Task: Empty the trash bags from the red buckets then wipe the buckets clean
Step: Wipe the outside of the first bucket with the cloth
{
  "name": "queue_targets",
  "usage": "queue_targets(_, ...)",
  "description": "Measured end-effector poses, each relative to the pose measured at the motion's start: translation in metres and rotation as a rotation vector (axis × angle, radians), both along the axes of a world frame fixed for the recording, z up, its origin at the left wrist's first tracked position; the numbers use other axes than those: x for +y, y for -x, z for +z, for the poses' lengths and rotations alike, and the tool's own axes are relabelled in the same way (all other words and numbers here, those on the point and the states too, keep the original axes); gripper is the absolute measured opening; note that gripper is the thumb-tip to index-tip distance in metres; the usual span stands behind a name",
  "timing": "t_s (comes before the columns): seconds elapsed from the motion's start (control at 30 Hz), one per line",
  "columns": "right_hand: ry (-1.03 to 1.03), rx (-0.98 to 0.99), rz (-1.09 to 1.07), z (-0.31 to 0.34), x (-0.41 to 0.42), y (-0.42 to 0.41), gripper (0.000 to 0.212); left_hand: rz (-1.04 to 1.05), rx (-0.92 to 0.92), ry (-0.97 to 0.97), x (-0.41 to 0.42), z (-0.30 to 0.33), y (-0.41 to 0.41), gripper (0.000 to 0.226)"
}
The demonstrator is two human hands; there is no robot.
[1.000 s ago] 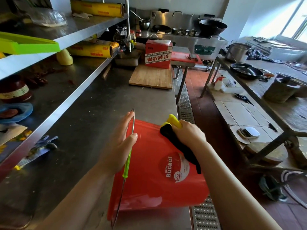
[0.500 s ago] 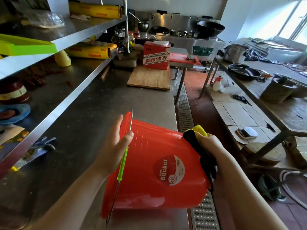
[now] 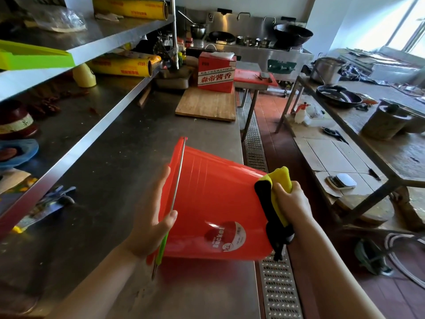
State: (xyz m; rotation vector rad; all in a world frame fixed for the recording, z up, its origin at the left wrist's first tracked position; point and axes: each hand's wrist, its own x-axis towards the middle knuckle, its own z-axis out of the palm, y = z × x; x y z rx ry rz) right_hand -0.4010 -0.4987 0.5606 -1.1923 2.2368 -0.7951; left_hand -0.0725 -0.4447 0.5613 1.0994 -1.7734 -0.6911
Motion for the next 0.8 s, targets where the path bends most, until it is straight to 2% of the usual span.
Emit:
queue_targets(0.13,-0.08,0.09,0.081,0.004,0.004,0.0,0.044,-0.071,0.156,-0.143,0.01,-0.005,-0.008,0.085)
queue_targets(0.27,-0.136,0.221,0.109,0.008,0.005,-0.003,0.055,-0.044,0.214,-0.208,0.016,-0.004,-0.009,0.084)
queue_targets(0.37,-0.15,0.288,0.141,0.013,0.004,-0.007,0.051,0.111,0.128,-0.196,0.005,0.013,-0.011,0.079)
queue_targets(0.47,-0.149,0.347,0.172,0.015,0.003,-0.015,0.047,0.191,0.081,-0.277,-0.021,0.039,-0.008,0.082)
queue_targets(0.67,-0.144,0.45,0.203,0.014,0.009,-0.032,0.046,0.172,0.005,-0.393,-0.061,0.062,-0.007,0.079)
queue_targets(0.8,-0.111,0.403,0.184,0.011,0.008,-0.035,0.039,0.148,-0.044,-0.409,-0.059,0.063,-0.008,0.083)
